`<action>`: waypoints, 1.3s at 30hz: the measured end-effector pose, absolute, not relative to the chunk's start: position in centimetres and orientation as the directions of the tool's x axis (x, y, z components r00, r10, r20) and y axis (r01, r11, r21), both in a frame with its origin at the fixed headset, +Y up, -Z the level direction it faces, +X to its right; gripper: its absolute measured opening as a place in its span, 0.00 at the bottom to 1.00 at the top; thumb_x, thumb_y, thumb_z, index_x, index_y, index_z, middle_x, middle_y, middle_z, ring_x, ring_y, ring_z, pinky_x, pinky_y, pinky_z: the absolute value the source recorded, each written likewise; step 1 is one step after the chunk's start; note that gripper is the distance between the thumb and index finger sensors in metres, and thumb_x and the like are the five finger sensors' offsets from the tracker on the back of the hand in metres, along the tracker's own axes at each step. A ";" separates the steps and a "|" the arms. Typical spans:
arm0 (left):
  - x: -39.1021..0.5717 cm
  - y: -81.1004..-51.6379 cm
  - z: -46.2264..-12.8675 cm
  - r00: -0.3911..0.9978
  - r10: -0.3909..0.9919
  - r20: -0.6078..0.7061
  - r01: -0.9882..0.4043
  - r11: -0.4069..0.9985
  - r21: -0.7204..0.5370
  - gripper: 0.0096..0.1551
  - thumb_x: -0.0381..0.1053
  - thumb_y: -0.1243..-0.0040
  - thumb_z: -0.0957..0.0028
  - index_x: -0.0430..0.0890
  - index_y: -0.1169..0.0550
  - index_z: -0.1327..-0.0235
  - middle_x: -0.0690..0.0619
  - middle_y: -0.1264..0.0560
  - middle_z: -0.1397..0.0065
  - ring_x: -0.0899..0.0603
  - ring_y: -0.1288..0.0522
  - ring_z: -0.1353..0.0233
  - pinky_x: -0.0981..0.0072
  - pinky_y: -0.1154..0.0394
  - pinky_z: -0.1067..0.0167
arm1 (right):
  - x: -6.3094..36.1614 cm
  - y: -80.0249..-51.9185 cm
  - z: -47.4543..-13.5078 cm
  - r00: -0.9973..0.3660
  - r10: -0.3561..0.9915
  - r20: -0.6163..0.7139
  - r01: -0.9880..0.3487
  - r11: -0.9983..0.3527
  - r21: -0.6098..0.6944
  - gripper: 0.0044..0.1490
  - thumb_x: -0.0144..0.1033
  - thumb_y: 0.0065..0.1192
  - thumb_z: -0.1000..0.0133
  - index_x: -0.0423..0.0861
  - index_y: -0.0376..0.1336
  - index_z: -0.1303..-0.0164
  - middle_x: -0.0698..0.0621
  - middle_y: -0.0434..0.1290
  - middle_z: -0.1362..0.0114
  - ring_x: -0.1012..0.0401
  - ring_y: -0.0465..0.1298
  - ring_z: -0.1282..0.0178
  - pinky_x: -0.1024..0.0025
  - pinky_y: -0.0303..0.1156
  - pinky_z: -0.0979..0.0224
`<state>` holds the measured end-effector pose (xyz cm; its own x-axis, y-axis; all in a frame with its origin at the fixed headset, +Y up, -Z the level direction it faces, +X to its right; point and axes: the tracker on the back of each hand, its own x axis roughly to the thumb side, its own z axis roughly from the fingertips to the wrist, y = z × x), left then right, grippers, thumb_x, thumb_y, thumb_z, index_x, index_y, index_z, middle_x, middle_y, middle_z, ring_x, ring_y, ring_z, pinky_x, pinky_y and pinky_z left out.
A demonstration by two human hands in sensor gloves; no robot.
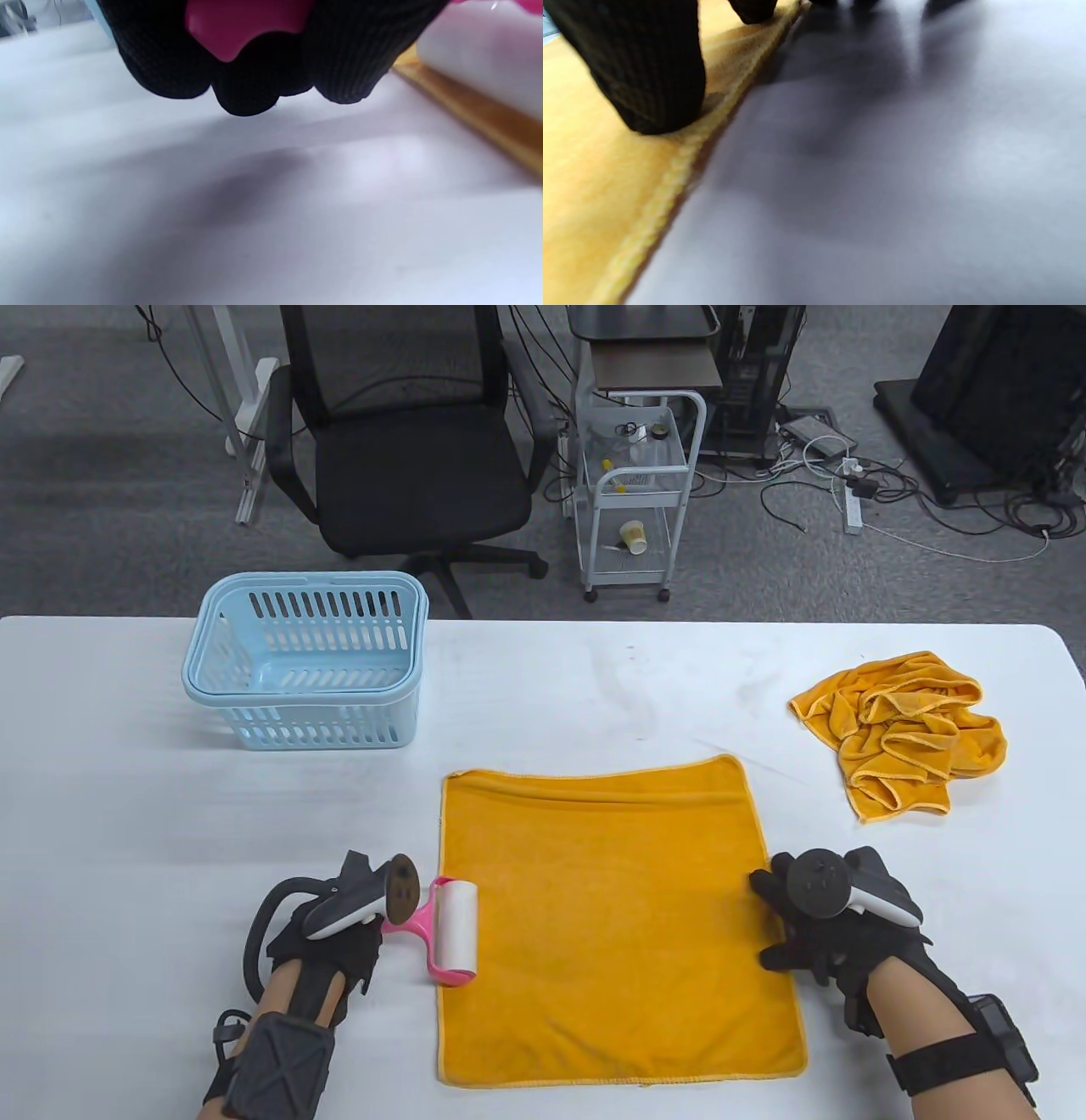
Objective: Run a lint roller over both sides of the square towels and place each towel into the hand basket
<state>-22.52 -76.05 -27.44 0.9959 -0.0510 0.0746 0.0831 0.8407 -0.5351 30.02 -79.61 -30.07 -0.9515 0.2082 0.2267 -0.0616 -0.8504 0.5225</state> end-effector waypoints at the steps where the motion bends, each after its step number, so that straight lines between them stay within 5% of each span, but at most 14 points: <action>1: -23.1 -76.1 -27.5 0.999 0.009 0.042 0.014 0.845 -0.534 0.26 0.53 0.35 0.46 0.60 0.34 0.37 0.57 0.28 0.30 0.44 0.21 0.36 0.48 0.21 0.38 | 30.0 -79.6 -30.1 -0.951 0.208 0.227 -0.062 -0.850 0.522 0.63 0.58 0.75 0.50 0.51 0.42 0.15 0.41 0.38 0.13 0.37 0.39 0.16 0.27 0.47 0.24; 4: -25.1 -75.8 -27.8 0.977 0.201 -0.077 -0.213 0.856 -0.471 0.28 0.54 0.35 0.46 0.60 0.35 0.36 0.56 0.28 0.31 0.45 0.21 0.38 0.50 0.20 0.40 | 30.0 -79.6 -30.1 -0.951 0.209 0.227 -0.063 -0.850 0.523 0.62 0.58 0.75 0.50 0.51 0.42 0.15 0.41 0.38 0.13 0.37 0.39 0.16 0.27 0.47 0.24; 7: -26.6 -75.8 -28.3 0.956 0.249 -0.157 -0.293 0.849 -0.439 0.32 0.57 0.36 0.48 0.60 0.38 0.33 0.55 0.30 0.30 0.45 0.22 0.38 0.51 0.20 0.40 | 30.0 -79.6 -30.1 -0.951 0.210 0.226 -0.064 -0.850 0.523 0.62 0.58 0.75 0.49 0.51 0.42 0.15 0.41 0.38 0.13 0.37 0.39 0.16 0.27 0.47 0.24; 12: -28.2 -76.5 -28.7 0.944 0.227 -0.241 -0.312 0.854 -0.417 0.32 0.61 0.44 0.47 0.59 0.40 0.31 0.53 0.33 0.28 0.44 0.24 0.36 0.50 0.22 0.39 | 30.0 -79.6 -30.1 -0.951 0.210 0.226 -0.063 -0.850 0.523 0.62 0.58 0.75 0.49 0.51 0.42 0.15 0.41 0.38 0.13 0.37 0.39 0.16 0.27 0.47 0.24; 19: -29.4 -78.0 -28.8 0.940 0.127 -0.316 -0.254 0.879 -0.403 0.33 0.58 0.48 0.45 0.54 0.39 0.27 0.45 0.44 0.16 0.32 0.35 0.20 0.36 0.33 0.28 | 30.0 -79.6 -30.1 -0.951 0.209 0.227 -0.062 -0.850 0.523 0.63 0.58 0.75 0.49 0.51 0.42 0.15 0.41 0.37 0.13 0.37 0.39 0.16 0.27 0.47 0.24; 24: -29.7 -79.0 -28.7 0.950 -0.014 -0.313 -0.136 0.882 -0.450 0.35 0.58 0.47 0.45 0.52 0.39 0.24 0.43 0.48 0.14 0.29 0.41 0.18 0.32 0.38 0.27 | 30.0 -79.6 -30.1 -0.951 0.209 0.227 -0.062 -0.850 0.523 0.62 0.58 0.75 0.49 0.51 0.42 0.15 0.41 0.38 0.13 0.37 0.39 0.16 0.27 0.47 0.24; 29: -29.2 -76.9 -28.5 0.957 0.039 -0.289 -0.166 0.888 -0.430 0.43 0.57 0.41 0.45 0.50 0.47 0.21 0.41 0.53 0.13 0.26 0.45 0.17 0.31 0.41 0.27 | 30.0 -79.6 -30.1 -0.951 0.208 0.230 -0.058 -0.848 0.527 0.63 0.58 0.75 0.49 0.51 0.42 0.15 0.41 0.37 0.13 0.36 0.39 0.16 0.26 0.47 0.24; 33: -25.6 -73.2 -28.8 0.983 -0.019 -0.183 -0.047 0.934 -0.354 0.46 0.59 0.37 0.46 0.50 0.46 0.20 0.40 0.52 0.13 0.25 0.45 0.17 0.30 0.40 0.27 | 30.0 -79.5 -30.1 -0.948 0.213 0.239 -0.057 -0.847 0.528 0.62 0.58 0.75 0.49 0.50 0.42 0.14 0.40 0.38 0.13 0.36 0.39 0.15 0.26 0.47 0.24; 39: -13.8 -69.9 -29.1 0.988 0.049 0.147 -0.008 0.963 -0.271 0.54 0.67 0.34 0.52 0.52 0.46 0.20 0.42 0.51 0.12 0.25 0.44 0.17 0.30 0.39 0.27 | 30.2 -79.0 -30.1 -0.945 0.227 0.235 -0.086 -0.866 0.493 0.64 0.58 0.75 0.49 0.50 0.41 0.15 0.39 0.37 0.13 0.35 0.40 0.15 0.26 0.47 0.24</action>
<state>-13.81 -69.88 -29.05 0.9879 0.0491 0.1471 -0.0075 0.9626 -0.2707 30.23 -79.02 -30.07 -0.9452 0.2270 0.2349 -0.0855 -0.8660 0.4927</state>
